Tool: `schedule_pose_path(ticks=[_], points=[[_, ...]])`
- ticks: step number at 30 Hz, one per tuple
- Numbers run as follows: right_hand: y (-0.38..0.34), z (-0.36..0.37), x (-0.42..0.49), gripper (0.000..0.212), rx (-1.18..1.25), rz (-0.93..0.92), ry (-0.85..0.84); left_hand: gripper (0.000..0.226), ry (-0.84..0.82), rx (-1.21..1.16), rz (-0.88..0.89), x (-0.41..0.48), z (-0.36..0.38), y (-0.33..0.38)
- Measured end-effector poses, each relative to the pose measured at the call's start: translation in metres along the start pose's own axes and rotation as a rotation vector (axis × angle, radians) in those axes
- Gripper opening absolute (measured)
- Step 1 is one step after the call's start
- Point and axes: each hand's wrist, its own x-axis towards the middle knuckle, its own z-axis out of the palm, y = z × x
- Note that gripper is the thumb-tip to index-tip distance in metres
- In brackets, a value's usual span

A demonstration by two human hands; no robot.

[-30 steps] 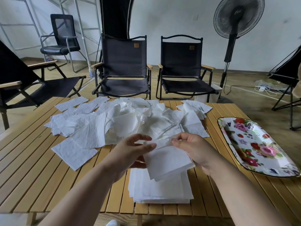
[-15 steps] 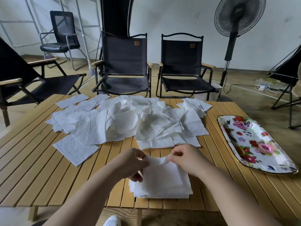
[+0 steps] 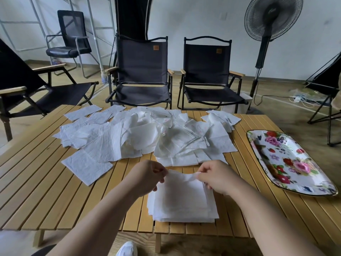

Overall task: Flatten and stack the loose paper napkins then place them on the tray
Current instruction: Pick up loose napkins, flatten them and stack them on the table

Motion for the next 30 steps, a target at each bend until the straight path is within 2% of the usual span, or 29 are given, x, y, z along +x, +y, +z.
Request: schedule_pose_path(ticks=[7, 11, 13, 18, 23, 25, 28, 30], points=[[0.005, 0.001, 0.004, 0.012, -0.003, 0.084, -0.042, 0.013, -0.067, 0.018, 0.008, 0.002, 0.007, -0.001], [0.005, 0.004, 0.003, 0.009, -0.021, 0.02, -0.029, 0.019, -0.08, 0.024, -0.019, 0.002, 0.008, -0.001], [0.004, 0.005, 0.003, 0.005, -0.02, -0.001, -0.007, 0.015, -0.071, 0.033, -0.037, 0.0, 0.007, 0.001], [0.003, 0.006, 0.001, 0.023, -0.005, -0.048, -0.01, 0.004, -0.028, 0.067, -0.033, -0.002, 0.004, 0.004], [0.003, 0.008, 0.006, 0.007, -0.002, -0.116, 0.04, 0.004, -0.009, 0.106, -0.004, -0.003, 0.002, 0.003], [0.003, 0.007, 0.006, 0.007, -0.006, -0.141, 0.072, 0.007, 0.014, 0.094, 0.007, -0.003, 0.0, 0.0], [0.0, 0.002, 0.005, 0.011, 0.089, -0.197, 0.093, 0.005, 0.025, -0.004, 0.019, -0.003, -0.005, 0.0], [-0.002, -0.004, 0.003, 0.011, 0.227, -0.241, 0.073, 0.017, 0.038, -0.083, 0.03, -0.005, -0.008, 0.003]])
